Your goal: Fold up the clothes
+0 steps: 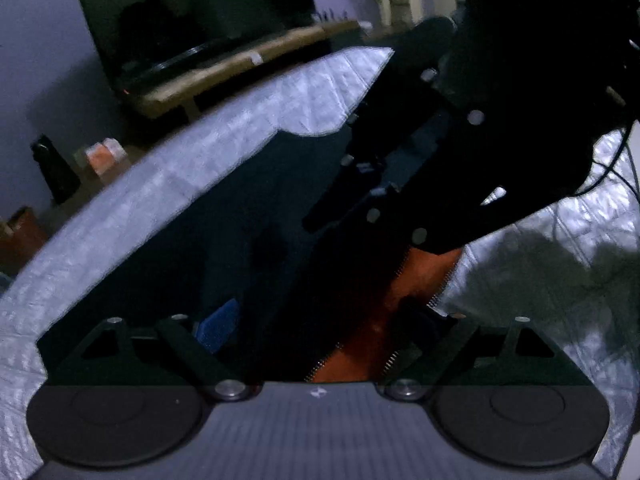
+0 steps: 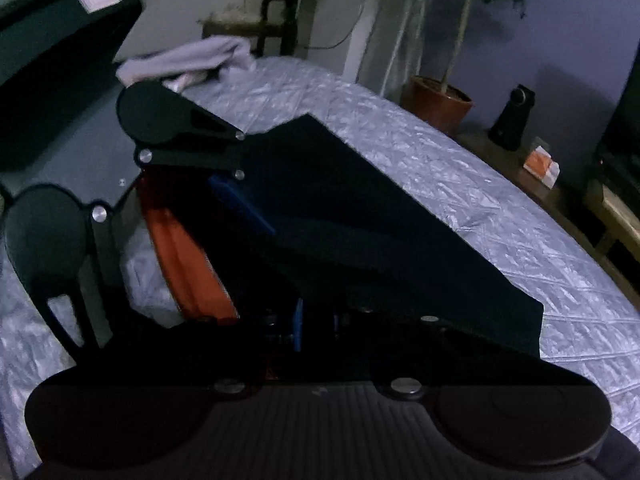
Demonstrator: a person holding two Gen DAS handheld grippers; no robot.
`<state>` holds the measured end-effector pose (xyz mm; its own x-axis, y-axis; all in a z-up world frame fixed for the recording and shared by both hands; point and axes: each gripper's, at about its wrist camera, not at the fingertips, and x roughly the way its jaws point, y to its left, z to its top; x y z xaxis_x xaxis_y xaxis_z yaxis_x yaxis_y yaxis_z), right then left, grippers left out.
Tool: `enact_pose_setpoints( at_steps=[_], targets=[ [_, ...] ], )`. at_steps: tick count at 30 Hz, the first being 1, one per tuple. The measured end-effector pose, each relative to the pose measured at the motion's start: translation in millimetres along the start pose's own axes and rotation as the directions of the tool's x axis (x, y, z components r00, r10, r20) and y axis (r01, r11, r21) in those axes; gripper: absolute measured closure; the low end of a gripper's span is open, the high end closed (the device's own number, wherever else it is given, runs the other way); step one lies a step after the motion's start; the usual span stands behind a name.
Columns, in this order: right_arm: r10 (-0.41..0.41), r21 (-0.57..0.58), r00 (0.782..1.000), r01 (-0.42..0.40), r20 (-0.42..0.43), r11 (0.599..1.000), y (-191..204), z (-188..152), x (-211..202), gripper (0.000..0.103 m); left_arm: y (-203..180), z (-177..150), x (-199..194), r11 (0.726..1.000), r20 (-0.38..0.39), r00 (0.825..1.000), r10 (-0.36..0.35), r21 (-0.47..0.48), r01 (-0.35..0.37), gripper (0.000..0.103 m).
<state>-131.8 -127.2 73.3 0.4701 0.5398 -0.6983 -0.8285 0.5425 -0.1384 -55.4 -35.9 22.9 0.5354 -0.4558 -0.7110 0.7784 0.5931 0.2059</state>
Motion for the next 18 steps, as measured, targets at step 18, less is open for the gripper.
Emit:
enact_pose_setpoints(
  at_steps=[18],
  targets=[
    [0.019, 0.061, 1.0, -0.019, 0.007, 0.998, -12, 0, -6, 0.086, -25, 5, 10, 0.969, 0.045, 0.983, 0.177, 0.165, -0.182, 0.016]
  ],
)
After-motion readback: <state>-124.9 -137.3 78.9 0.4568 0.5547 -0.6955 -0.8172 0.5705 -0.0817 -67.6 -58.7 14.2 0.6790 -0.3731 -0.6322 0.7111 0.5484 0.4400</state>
